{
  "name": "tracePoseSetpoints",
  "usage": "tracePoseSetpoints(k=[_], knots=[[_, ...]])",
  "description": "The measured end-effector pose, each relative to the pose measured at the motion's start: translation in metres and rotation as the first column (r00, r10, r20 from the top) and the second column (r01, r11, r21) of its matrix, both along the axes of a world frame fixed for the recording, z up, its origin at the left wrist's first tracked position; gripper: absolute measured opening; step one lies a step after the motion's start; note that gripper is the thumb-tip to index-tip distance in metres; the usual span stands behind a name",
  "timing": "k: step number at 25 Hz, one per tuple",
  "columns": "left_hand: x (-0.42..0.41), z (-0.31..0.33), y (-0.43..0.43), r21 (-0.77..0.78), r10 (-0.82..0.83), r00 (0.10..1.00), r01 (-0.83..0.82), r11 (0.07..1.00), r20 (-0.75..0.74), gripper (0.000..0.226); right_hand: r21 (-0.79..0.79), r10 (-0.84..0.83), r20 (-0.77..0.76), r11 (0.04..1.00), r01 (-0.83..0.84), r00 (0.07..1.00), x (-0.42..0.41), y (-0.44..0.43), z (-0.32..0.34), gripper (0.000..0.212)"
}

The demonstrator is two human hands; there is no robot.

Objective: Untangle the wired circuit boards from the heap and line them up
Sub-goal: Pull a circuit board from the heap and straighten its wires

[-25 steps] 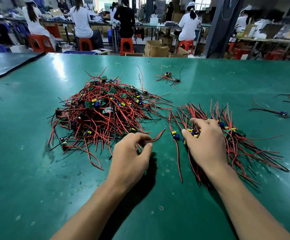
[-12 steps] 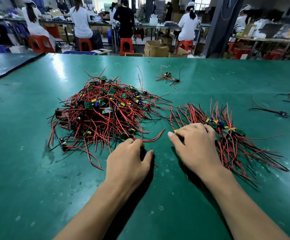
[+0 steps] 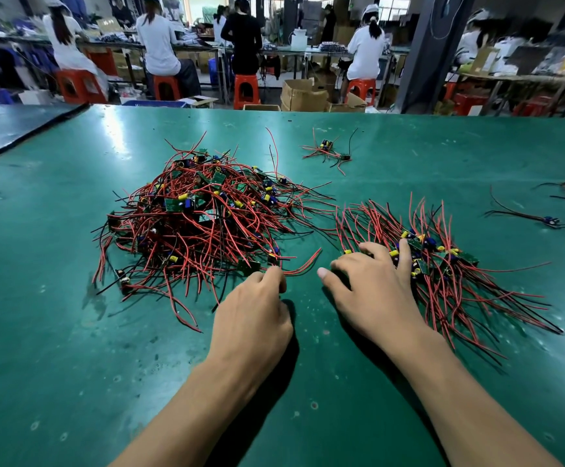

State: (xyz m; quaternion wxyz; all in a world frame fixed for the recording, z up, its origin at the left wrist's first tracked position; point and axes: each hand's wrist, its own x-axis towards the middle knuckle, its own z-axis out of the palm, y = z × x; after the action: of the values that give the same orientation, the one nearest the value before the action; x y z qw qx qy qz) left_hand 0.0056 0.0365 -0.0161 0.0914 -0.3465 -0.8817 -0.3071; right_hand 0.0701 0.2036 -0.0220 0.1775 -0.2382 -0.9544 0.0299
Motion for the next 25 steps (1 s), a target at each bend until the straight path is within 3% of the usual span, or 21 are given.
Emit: tracePoseSetpoints(k=[4,9,12,15,17,21,23,25], knots=[[0.005,-0.007,0.004,0.175,-0.145,0.989,0.141,0.975,0.014,0.014,0.008,-0.006,0.0,1.0,0.006,1.0,-0.001,0.0,0.002,0.045],[0.012,-0.002,0.009,0.477,-0.152,0.978,0.066,0.876,0.144,0.016,0.017,0.107,-0.16,0.994,-0.105,0.981,0.0,-0.004,0.004,0.028],[0.017,0.002,0.012,0.608,-0.274,0.92,0.05,0.792,0.282,0.015,0.034,0.135,-0.183,0.991,-0.131,0.974,0.0,-0.009,0.008,0.035],[0.022,0.011,0.013,0.706,-0.514,0.724,0.053,0.706,0.46,0.015,-0.006,0.166,-0.055,0.986,-0.166,0.985,0.001,-0.011,0.011,0.054],[0.023,0.014,0.012,0.755,-0.634,0.557,0.019,0.655,0.536,0.019,-0.077,0.209,-0.065,0.974,-0.214,0.976,0.001,-0.01,0.011,0.055],[0.02,0.013,0.012,0.786,-0.749,0.253,-0.098,0.611,0.613,0.02,-0.242,0.308,-0.386,0.876,-0.418,0.869,0.0,-0.011,0.01,0.038],[0.014,0.012,0.012,0.778,-0.747,0.217,-0.179,0.602,0.628,0.017,-0.358,0.259,-0.5,0.808,-0.469,0.827,-0.001,-0.016,0.011,0.035],[0.006,0.012,0.013,0.759,-0.722,0.245,-0.289,0.583,0.647,0.022,-0.469,0.165,-0.536,0.757,-0.455,0.828,-0.001,-0.019,0.012,0.033]])
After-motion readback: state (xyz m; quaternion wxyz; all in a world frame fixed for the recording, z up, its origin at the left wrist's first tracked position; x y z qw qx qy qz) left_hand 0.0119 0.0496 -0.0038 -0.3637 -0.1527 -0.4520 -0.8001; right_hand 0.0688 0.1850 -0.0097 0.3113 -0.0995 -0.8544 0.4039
